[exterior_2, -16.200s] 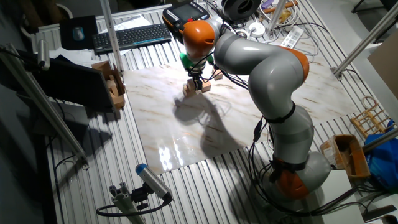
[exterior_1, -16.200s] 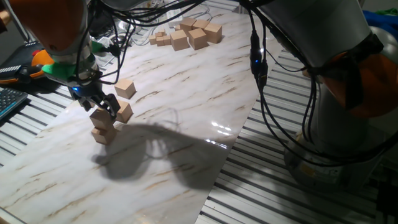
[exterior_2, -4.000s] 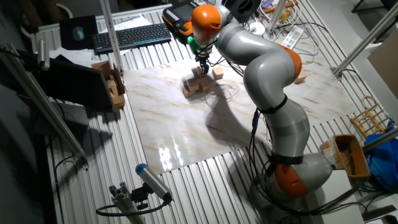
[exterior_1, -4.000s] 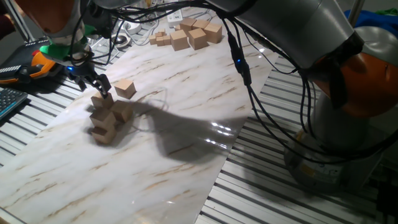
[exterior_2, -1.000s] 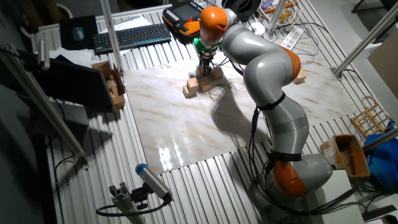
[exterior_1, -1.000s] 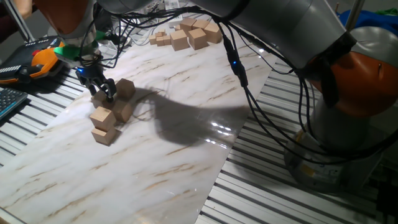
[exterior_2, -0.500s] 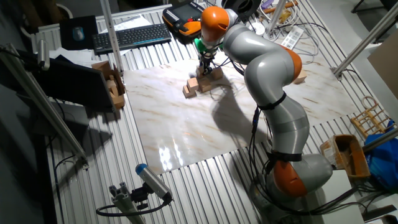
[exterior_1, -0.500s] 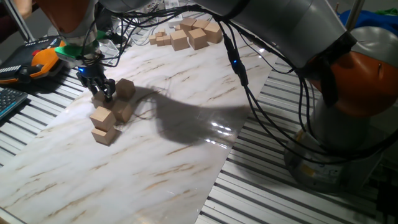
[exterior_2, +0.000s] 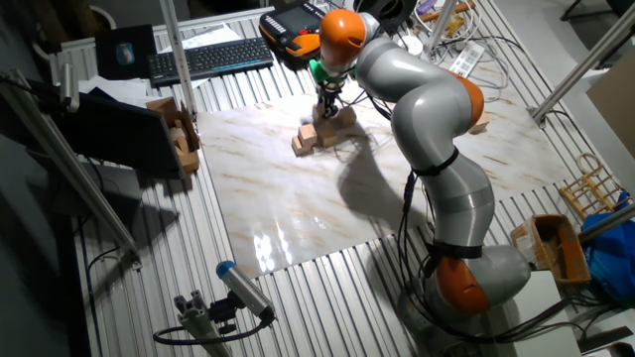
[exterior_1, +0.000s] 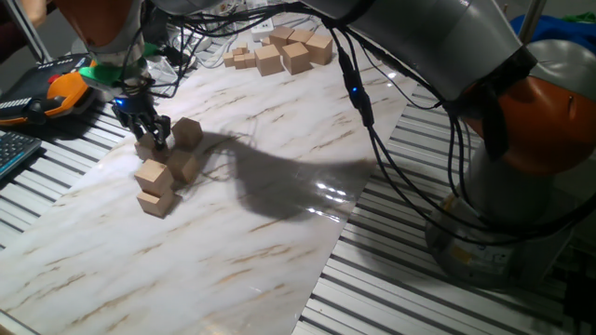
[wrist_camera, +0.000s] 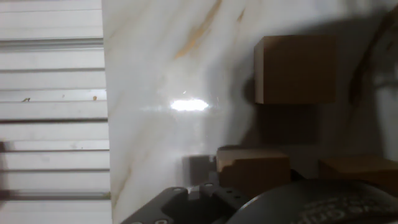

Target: Stack the blocks into a pyramid shape

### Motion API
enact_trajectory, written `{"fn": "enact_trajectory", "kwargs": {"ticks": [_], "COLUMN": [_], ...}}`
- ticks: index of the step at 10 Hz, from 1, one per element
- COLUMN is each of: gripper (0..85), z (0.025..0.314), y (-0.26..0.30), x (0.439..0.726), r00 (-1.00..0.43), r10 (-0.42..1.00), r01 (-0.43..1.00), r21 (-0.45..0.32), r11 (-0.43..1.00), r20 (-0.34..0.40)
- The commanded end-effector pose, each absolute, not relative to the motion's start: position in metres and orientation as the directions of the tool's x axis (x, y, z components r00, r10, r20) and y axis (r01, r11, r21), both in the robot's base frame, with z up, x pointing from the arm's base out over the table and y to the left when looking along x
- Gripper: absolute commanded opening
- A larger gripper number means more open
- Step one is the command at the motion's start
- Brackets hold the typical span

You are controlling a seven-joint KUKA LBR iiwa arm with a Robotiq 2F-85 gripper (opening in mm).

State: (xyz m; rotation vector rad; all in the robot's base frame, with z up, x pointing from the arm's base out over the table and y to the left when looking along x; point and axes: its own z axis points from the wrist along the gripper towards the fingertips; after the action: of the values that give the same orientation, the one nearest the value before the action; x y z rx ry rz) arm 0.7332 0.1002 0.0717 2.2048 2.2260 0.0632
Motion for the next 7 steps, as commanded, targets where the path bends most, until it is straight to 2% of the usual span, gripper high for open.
{"fn": "enact_trajectory", "kwargs": {"ticks": [1,7], "gripper": [0.0,0.0], "z": [0.083,0.138], "y": [0.102,0.109], "x": [0.733,0.712], "r00": [-0.01,-0.047], "r10": [1.0,0.999], "r01": [0.999,0.999], "r21": [0.033,0.01], "r11": [0.009,0.047], "r20": [0.015,0.004]}}
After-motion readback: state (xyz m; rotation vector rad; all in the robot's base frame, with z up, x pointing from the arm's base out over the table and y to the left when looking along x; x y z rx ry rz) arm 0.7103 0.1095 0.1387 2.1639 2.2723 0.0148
